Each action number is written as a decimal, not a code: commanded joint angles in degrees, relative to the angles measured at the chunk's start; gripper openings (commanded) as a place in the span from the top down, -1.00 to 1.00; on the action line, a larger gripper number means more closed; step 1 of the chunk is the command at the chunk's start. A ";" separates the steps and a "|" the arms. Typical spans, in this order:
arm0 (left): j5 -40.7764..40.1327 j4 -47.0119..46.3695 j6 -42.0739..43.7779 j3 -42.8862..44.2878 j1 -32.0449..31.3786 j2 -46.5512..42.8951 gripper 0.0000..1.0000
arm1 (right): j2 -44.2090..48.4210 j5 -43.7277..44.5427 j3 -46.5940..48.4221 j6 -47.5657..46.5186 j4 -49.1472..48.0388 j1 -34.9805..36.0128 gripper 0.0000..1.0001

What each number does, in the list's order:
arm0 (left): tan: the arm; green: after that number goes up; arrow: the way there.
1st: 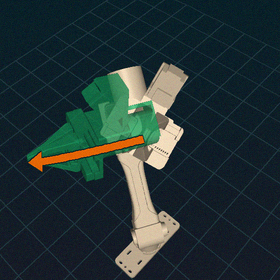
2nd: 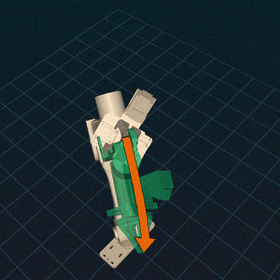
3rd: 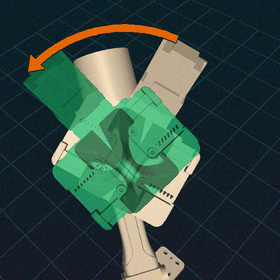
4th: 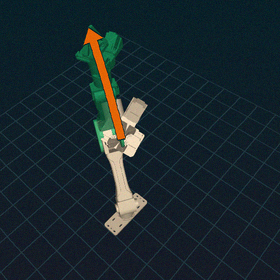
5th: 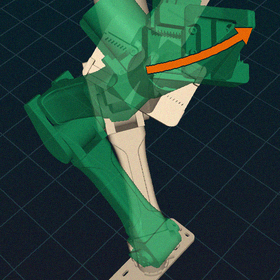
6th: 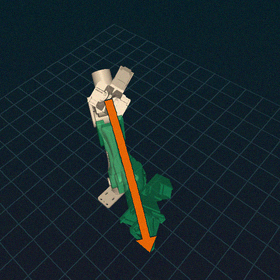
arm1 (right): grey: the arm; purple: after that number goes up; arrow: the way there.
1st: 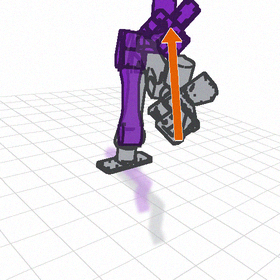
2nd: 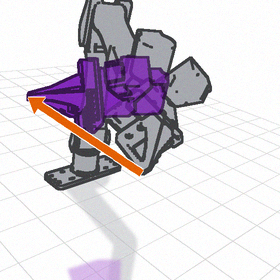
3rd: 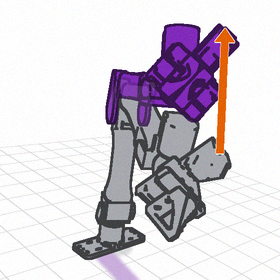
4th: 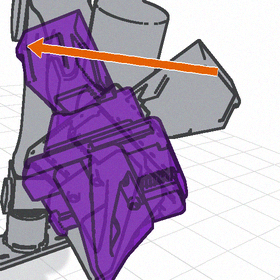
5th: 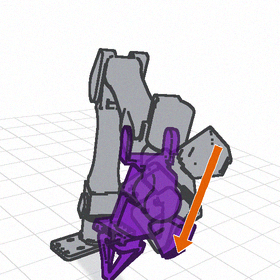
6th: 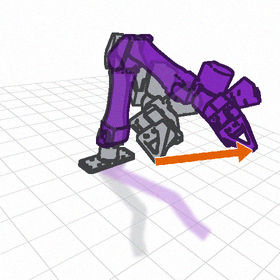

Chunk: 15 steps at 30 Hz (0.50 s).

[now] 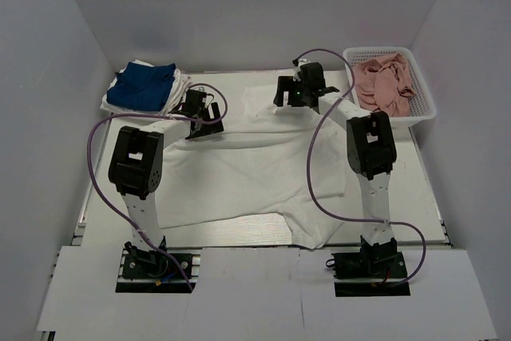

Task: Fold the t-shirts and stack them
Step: Flatten out the tshirt

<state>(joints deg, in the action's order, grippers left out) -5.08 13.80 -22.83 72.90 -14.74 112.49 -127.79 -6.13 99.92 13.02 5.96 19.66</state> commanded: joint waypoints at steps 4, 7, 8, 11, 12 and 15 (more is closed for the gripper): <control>1.30 2.64 -0.02 -0.66 -0.11 -0.16 -0.99 | -11.16 -10.75 15.78 4.21 -9.13 2.40 -0.81; 2.01 2.63 -0.02 -0.66 -0.11 0.89 -0.99 | -17.22 -8.21 23.62 1.14 -3.52 4.15 -0.81; 2.01 2.63 -0.02 -0.66 -0.11 0.89 -0.99 | -18.97 -6.72 24.79 0.53 -1.23 4.68 -0.81; 2.53 2.63 -0.02 -0.13 -0.11 1.42 -0.99 | -19.96 -1.61 26.73 3.06 0.98 4.43 -0.81; 2.53 2.63 -0.02 -0.13 -0.11 1.42 -0.99 | -19.78 0.14 25.69 3.68 0.55 4.25 -0.81; 2.53 2.63 -0.02 -0.13 -0.11 1.42 -0.99 | -18.20 3.76 24.28 4.82 1.34 4.16 -0.81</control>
<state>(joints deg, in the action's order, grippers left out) -4.49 13.74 -22.70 72.90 -14.74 112.51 -147.41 -7.14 123.44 16.16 5.02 24.67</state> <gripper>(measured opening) 0.995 0.902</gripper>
